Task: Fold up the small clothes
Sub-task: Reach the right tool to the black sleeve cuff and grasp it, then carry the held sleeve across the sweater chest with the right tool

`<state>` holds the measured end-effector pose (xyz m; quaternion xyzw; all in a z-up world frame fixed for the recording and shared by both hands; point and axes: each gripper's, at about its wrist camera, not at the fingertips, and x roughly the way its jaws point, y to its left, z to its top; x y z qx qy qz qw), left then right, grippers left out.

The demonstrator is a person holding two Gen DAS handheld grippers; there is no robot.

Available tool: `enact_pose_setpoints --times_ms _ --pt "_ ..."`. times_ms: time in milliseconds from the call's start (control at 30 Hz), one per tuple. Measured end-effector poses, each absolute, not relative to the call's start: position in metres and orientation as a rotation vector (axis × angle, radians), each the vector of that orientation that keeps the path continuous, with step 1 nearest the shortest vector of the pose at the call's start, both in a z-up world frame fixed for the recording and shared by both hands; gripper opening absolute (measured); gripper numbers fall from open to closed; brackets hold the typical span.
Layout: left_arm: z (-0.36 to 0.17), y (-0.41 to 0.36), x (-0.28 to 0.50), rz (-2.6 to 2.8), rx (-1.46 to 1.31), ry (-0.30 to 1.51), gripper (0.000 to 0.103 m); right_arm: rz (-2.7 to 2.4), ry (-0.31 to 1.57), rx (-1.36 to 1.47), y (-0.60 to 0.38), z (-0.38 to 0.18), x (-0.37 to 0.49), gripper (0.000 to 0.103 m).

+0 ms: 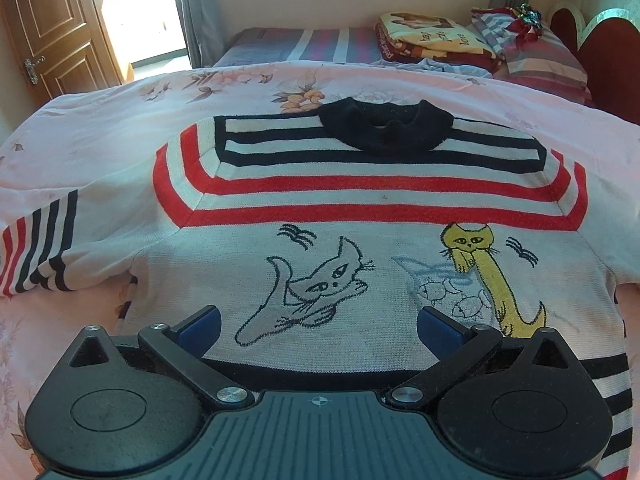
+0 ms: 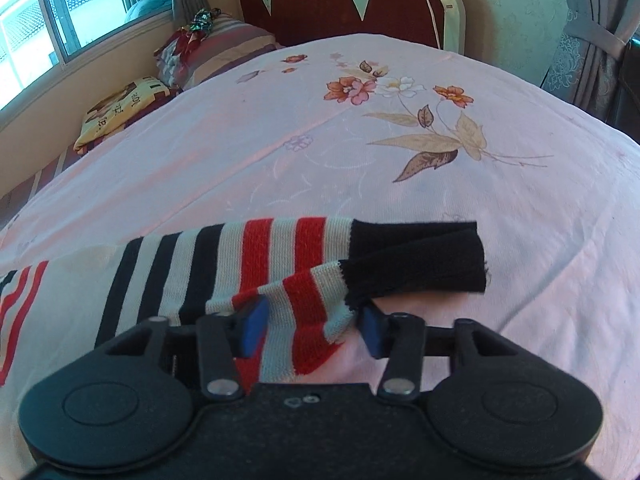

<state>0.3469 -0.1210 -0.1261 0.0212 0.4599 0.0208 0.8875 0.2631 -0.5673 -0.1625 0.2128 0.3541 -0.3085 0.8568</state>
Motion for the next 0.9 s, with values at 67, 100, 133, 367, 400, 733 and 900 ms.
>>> enact_pose_setpoints --times_ms 67,100,133,367,400,733,900 --pt "-0.125 -0.118 0.348 0.042 0.028 0.954 0.103 -0.624 0.704 0.462 -0.569 -0.157 0.263 0.019" --pt "-0.125 -0.116 0.348 0.042 0.023 0.95 0.103 -0.612 0.691 0.462 -0.568 -0.153 0.265 0.016" --pt "-0.124 -0.114 0.348 0.043 0.022 0.947 0.103 -0.598 0.673 0.459 -0.566 -0.148 0.267 0.014" --pt "-0.111 -0.09 0.348 0.075 -0.007 0.918 0.103 -0.283 0.58 0.34 -0.477 -0.093 0.307 0.008" --pt "-0.109 -0.085 0.348 0.087 -0.012 0.912 0.103 -0.222 0.572 0.318 -0.456 -0.086 0.316 0.008" --pt "-0.107 -0.054 0.358 0.063 -0.049 0.926 0.103 0.235 0.811 0.169 -0.259 -0.136 0.38 0.05" --pt "-0.127 -0.068 0.382 -0.088 -0.138 0.993 0.103 0.192 0.781 0.161 -0.269 -0.134 0.356 0.054"
